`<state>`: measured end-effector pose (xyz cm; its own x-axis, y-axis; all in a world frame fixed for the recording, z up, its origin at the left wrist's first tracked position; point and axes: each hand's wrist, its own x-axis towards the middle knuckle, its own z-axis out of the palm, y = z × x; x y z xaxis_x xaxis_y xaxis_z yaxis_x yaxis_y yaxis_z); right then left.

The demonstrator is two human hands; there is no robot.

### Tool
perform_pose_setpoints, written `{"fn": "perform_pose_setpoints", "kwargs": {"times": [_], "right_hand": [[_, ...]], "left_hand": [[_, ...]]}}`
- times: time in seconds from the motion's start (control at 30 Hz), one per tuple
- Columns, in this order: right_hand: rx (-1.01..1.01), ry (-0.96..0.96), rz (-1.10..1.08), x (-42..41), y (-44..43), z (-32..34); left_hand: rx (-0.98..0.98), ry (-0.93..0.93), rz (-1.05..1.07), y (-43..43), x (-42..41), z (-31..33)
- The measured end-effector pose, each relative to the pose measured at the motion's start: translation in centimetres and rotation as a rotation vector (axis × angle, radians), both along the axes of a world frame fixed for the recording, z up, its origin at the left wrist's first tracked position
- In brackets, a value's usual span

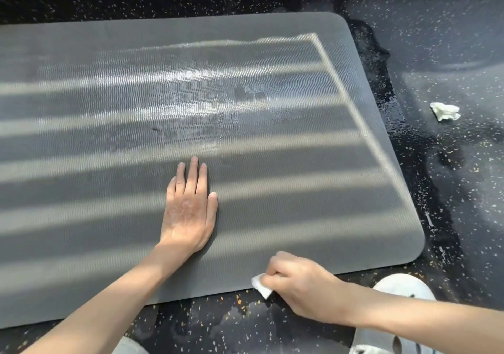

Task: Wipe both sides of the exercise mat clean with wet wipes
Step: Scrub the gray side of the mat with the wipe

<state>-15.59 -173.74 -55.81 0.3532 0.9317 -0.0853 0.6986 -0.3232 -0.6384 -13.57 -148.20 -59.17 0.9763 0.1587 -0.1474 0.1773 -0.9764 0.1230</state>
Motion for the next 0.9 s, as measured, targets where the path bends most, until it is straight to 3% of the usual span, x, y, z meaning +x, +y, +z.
{"fn": "perform_pose_setpoints", "kwargs": {"times": [0.17,0.37,0.57,0.77,0.9], "right_hand": [[0.009,-0.075,-0.286,4.8,1.9,-0.6],[-0.05,-0.06,0.087,1.3,-1.3,0.0],[0.062,-0.162,-0.309,8.0,3.2,-0.9],[0.002,-0.139,-0.034,6.9,2.3,-0.2],[0.053,-0.254,-0.484,13.0,6.3,-1.3]], "left_hand": [[-0.015,-0.002,0.008,0.0,0.0,-0.1],[0.001,0.01,0.018,-0.3,0.0,0.2],[0.008,0.017,0.02,-0.3,-0.1,0.1],[0.009,0.03,0.024,-0.4,0.0,0.2],[-0.001,0.022,0.027,-0.3,0.1,0.2]]}}
